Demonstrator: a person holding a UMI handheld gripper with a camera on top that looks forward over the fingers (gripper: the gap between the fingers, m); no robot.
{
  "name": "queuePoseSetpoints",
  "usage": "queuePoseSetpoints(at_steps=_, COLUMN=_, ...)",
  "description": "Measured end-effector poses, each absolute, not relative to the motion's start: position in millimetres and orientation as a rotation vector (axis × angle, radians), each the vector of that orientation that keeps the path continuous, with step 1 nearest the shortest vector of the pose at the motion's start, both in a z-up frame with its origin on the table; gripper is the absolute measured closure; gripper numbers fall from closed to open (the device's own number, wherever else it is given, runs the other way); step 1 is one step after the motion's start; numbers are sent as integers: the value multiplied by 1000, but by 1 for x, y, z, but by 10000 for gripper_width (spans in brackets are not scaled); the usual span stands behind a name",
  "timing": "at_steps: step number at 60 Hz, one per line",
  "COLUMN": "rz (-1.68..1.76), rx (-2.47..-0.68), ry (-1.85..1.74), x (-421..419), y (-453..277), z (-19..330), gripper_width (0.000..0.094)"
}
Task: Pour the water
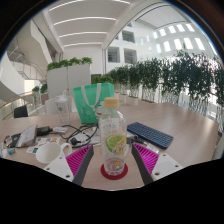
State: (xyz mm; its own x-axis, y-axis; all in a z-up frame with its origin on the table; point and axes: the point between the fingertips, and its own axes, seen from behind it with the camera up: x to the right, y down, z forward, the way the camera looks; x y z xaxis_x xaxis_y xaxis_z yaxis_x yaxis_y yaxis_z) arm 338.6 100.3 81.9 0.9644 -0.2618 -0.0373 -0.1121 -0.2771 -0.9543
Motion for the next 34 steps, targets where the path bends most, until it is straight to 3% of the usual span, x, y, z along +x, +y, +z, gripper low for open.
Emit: queuePoseSetpoints(at_steps=34, rz=-262, rx=-1878, ry=290, x=160, y=-173, z=248, gripper_width=93)
